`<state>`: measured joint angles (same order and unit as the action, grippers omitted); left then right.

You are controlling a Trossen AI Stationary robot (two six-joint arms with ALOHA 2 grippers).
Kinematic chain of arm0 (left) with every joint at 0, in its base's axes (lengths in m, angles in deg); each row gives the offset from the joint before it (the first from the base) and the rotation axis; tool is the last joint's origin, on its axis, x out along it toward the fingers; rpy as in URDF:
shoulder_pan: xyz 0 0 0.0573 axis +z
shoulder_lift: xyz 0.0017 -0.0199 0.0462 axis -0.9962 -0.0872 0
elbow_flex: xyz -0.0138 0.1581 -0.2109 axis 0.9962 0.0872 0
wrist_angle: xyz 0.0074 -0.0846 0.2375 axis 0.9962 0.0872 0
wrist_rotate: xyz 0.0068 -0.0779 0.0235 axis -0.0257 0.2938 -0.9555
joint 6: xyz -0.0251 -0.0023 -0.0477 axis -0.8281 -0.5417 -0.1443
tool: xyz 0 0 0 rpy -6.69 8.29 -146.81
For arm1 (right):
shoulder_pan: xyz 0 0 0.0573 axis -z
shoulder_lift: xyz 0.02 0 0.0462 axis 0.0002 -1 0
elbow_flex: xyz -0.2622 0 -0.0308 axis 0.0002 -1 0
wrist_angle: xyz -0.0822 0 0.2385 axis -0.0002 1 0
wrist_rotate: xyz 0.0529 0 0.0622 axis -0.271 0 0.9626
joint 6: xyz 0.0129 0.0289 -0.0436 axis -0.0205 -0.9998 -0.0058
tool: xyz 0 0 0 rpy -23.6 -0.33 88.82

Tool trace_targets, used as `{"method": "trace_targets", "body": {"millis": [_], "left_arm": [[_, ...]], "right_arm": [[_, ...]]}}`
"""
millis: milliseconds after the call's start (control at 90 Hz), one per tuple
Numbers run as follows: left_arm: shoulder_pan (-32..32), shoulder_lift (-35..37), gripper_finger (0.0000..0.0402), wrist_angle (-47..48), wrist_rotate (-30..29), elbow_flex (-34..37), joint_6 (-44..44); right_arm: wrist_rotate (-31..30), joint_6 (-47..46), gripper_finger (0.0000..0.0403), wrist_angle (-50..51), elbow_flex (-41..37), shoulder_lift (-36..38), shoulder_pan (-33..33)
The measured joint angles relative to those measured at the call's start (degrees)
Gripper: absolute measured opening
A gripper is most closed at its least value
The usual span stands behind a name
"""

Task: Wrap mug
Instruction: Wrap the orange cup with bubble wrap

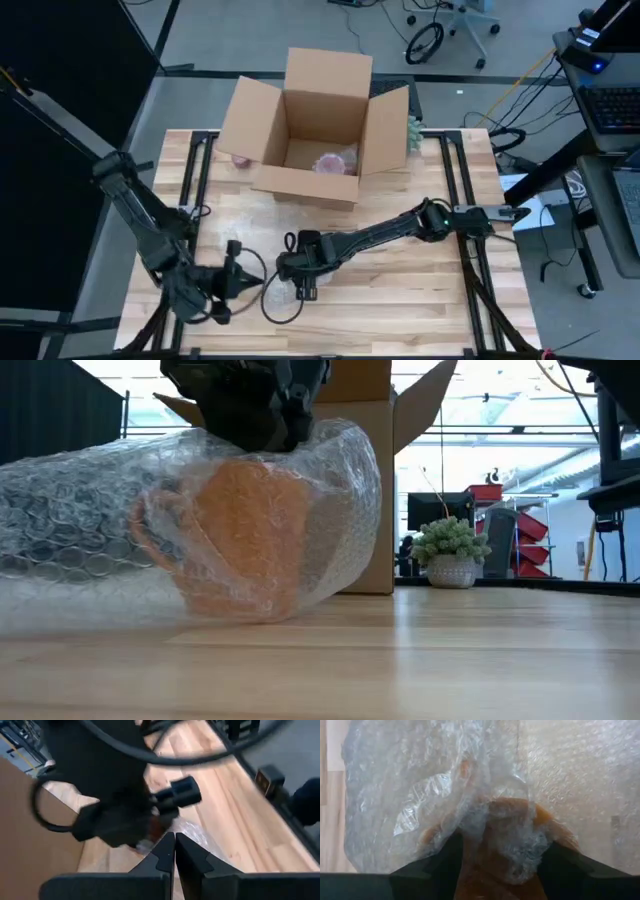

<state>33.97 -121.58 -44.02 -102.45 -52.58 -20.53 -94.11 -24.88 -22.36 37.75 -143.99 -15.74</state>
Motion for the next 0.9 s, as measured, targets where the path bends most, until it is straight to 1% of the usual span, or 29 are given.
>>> {"method": "trace_targets", "body": {"millis": [233,322,411,522,622,711,789,900], "left_arm": [[4.8,7.6,0.0002,-1.8,0.2,0.0,10.3],[6.7,8.8,0.0002,-2.8,1.3,0.0,11.2],[7.7,8.7,0.0002,-2.8,2.5,0.2,11.1],[7.7,7.9,0.0002,-3.7,2.7,1.6,11.1],[7.7,6.9,0.0002,-3.1,2.8,2.2,11.1],[7.7,6.1,0.0002,-3.5,2.8,2.2,11.3],[7.7,5.9,0.0002,-3.4,2.8,2.2,11.5],[7.7,5.9,0.0002,-3.5,2.8,2.2,11.5]], "right_arm": [[0.1,0.1,0.0215,2.0,0.3,0.0,0.0],[0.0,0.1,0.0201,3.0,0.3,0.0,0.0],[0.2,-0.3,0.0163,4.1,0.3,-0.2,0.0],[2.7,-0.7,0.0101,3.6,0.4,-1.5,0.2],[3.8,-0.4,0.0047,3.3,0.7,-3.2,0.4],[4.5,-0.6,0.0011,3.6,0.8,-4.7,0.8],[4.5,-1.7,0.0008,3.9,0.9,-5.5,0.9],[4.7,-3.2,0.003,4.0,0.9,-5.6,0.9]]}}
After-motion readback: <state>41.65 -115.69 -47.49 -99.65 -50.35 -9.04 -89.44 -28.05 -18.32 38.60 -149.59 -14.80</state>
